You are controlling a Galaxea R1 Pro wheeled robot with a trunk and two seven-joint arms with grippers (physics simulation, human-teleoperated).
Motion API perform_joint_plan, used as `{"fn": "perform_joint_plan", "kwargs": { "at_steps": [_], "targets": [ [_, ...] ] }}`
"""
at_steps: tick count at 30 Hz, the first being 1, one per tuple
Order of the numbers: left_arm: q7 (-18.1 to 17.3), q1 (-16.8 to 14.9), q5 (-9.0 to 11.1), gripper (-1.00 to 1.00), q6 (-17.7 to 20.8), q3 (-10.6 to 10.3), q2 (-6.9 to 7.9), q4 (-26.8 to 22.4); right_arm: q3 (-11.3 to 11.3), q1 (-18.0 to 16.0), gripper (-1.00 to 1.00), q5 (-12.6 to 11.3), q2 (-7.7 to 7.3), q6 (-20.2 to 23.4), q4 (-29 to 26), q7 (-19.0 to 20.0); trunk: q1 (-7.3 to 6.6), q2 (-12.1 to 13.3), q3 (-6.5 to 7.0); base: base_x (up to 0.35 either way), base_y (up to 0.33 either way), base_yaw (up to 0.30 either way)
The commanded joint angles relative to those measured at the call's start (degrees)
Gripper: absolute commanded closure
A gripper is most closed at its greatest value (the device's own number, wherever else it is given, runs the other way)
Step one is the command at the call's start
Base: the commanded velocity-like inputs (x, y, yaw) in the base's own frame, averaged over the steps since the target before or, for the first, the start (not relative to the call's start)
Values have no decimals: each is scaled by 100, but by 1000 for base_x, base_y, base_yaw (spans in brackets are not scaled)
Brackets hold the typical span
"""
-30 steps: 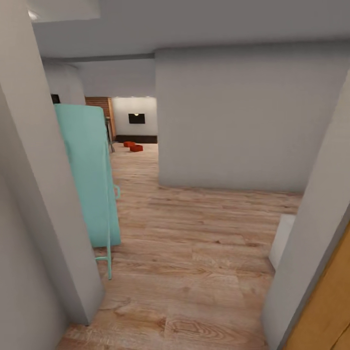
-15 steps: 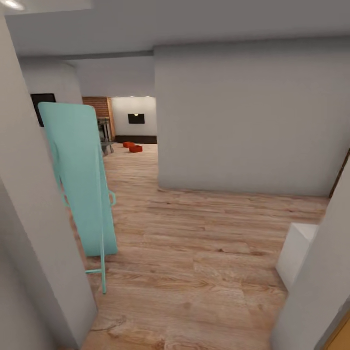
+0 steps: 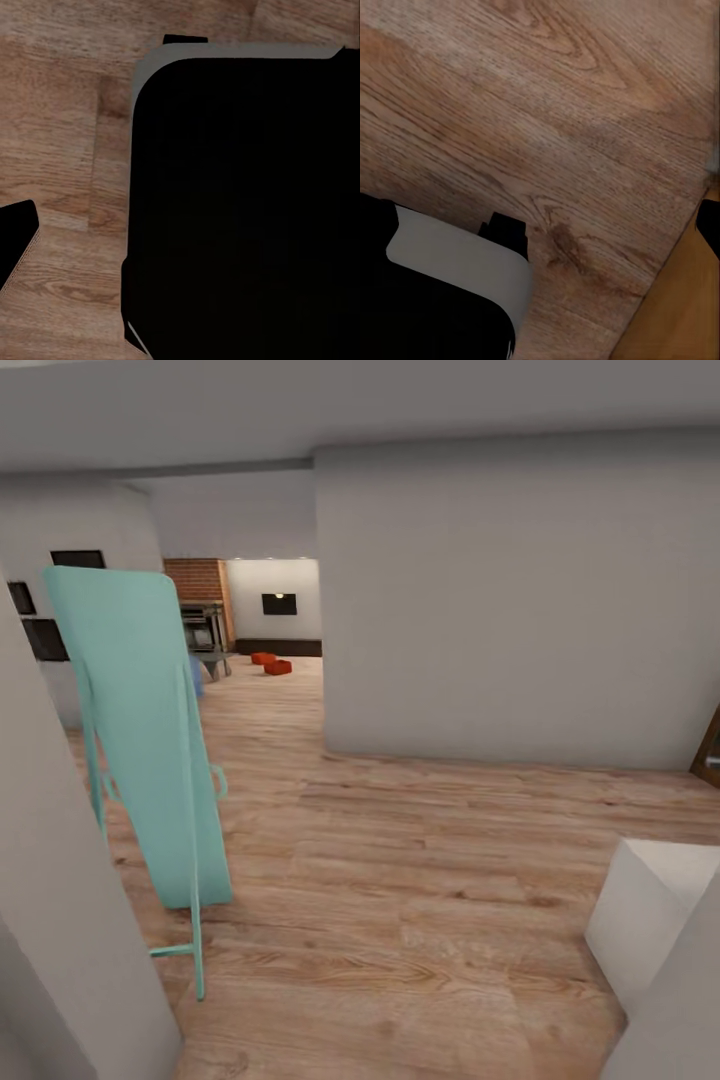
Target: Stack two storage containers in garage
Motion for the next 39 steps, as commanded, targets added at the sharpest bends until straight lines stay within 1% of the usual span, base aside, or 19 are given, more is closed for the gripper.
{"fn": "perform_joint_plan", "kwargs": {
  "at_steps": [1, 39],
  "targets": [
    [6, 0, 38, -100, -11, 1, -1, -3, 46, -4, -100, -56, 3, -30, 16, 18, 3, -2, -5, 324, 0, 0],
    [6, 0, 30, -100, -20, 1, -1, -3, 40, -4, -100, -58, 3, -30, 16, 18, 3, -2, -5, 324, 0, 0]
  ]
}}
